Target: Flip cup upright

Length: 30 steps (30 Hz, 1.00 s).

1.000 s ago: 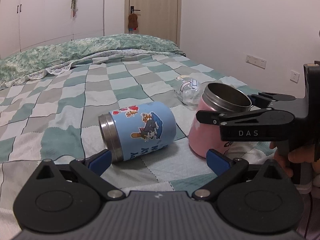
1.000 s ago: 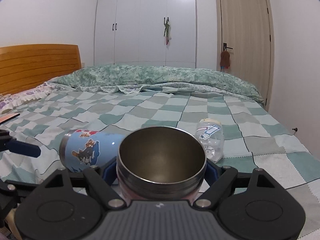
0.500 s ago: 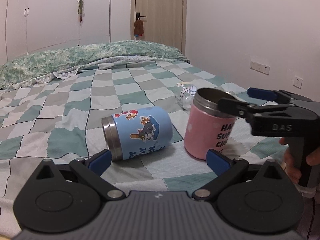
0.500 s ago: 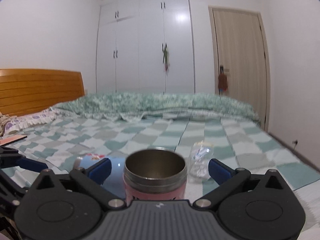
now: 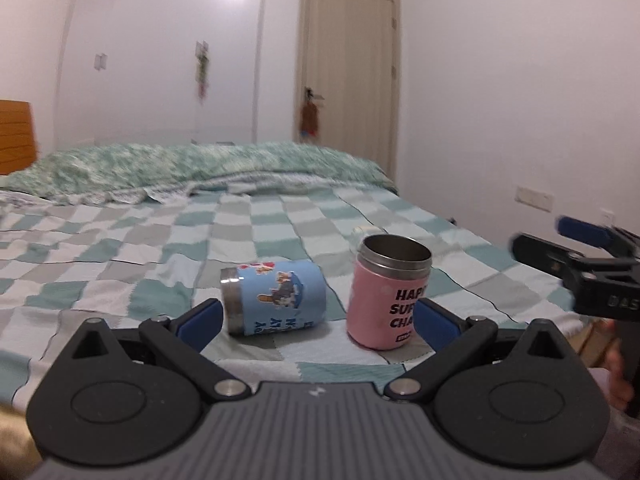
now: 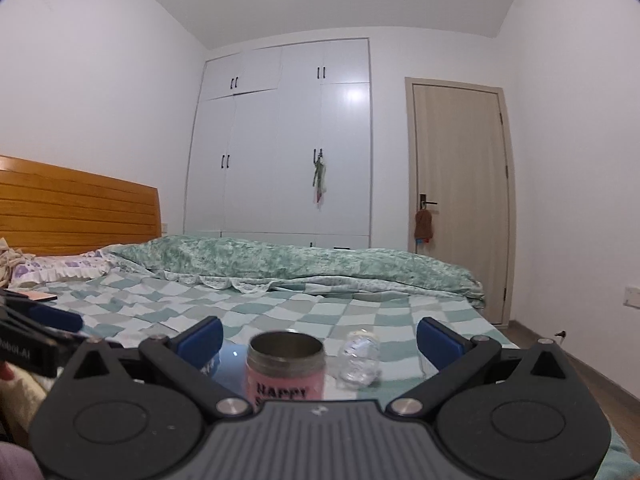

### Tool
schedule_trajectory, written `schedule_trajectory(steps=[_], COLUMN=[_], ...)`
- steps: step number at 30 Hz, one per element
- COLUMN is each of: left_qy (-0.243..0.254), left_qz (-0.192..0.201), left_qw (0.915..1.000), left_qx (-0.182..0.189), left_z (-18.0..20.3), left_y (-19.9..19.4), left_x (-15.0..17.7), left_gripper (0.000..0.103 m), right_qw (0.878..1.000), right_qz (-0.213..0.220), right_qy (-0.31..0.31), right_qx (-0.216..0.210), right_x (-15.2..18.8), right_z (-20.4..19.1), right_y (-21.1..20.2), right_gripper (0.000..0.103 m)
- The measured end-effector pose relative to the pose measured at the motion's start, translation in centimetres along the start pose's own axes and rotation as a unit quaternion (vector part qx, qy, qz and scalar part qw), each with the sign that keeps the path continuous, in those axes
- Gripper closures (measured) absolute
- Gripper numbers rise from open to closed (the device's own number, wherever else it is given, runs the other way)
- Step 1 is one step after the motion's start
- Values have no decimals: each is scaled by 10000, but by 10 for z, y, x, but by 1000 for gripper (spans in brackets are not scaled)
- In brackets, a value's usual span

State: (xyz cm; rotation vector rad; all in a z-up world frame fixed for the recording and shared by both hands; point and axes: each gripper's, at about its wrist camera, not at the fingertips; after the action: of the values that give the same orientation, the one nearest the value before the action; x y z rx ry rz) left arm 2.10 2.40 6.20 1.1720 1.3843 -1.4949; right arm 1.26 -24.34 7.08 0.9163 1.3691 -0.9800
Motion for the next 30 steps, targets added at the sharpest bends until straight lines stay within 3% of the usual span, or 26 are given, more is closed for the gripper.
schedule_trajectory(steps=[5,9,15,23,30], left_qy=[-215,-374,-400,96,132], left_qz=[463,554,864,1137,1147], left_qw=[9965,9918,9882,9864,9862], left_qx=[-663,-1090,-1198,-1186,-1187], left_z=[0,-4,1,24,25], left_y=[-18,-21,-19,-22,-21], left_x=[30,53,76,81,82], left_gripper=[0,0,0,0,0], right_qw=[9998,9997,9991,9987,9986], right_qz=[4,67,69,166,158], right_qy=[127,0,-192,-162,-188], right_qx=[164,247,376,456,462], right_x=[20,43,77,81,81], right_z=[19,29,33,36,37], right_y=[-28,-42,-54,-60,-62], right_gripper=[0,0,0,0,0])
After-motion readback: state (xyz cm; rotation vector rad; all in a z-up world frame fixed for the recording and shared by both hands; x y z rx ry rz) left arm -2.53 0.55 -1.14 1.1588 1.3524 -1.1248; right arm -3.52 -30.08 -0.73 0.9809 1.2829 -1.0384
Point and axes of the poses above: each gripper's, at about its wrist camera, not at the fingertips, and y roughly the way its jaws point, z to its right, x to its underside, and after that the axes turned 5 degrees about -x, right-handed
